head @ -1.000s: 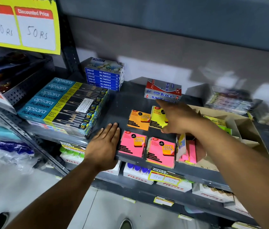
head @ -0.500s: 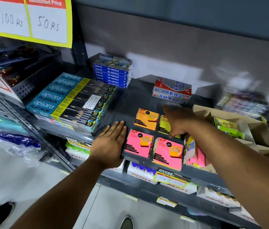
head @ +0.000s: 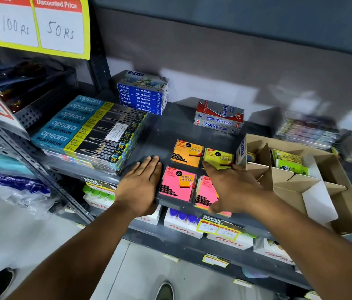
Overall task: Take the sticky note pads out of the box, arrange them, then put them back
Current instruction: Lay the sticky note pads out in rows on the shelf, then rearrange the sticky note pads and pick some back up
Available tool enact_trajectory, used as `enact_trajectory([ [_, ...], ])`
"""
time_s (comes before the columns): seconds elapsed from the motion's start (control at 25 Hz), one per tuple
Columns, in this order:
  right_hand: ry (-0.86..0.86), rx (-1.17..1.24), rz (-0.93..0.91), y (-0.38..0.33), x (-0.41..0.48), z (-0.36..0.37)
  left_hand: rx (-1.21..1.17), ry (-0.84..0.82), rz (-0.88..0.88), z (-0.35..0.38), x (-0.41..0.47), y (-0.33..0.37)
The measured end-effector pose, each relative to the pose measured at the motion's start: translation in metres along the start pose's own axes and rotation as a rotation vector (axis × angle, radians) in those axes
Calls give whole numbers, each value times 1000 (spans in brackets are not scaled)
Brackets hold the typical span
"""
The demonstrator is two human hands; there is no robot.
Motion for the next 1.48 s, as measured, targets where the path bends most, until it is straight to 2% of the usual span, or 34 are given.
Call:
enact_trajectory([
  [0.28, 168, 31, -62, -35, 21, -24, -2, -39, 8, 3, 0, -2],
  [0.72, 57, 43, -16, -64, 58, 10, -13, -40, 7, 6, 2, -2],
  [0.88, 123, 44, -43, -44, 44, -12, -3, -51, 3, 8, 2, -2],
  [1.04, -109, -107, 48, -7, 17, -6, 15, -34, -7, 6, 1, -2],
  [1.12, -157, -159, 51, -2, 8, 7, 5, -11, -8, 4, 1, -1],
  [1.32, -61, -143, 35, -4, 7, 9, -27, 19, 3, -1, 0, 0],
  [1.48, 42, -52, 40, 3, 17, -33, -7, -31, 8, 2, 0, -1],
])
Point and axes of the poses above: each hand's wrist, its own x-axis towards the middle knuckle, its own z-axis out of the palm, y = z × x, the point moved 4 cm from there along x, towards the middle knuckle, and after that the axes turned 9 degrees about x, right-handed, at the moved point
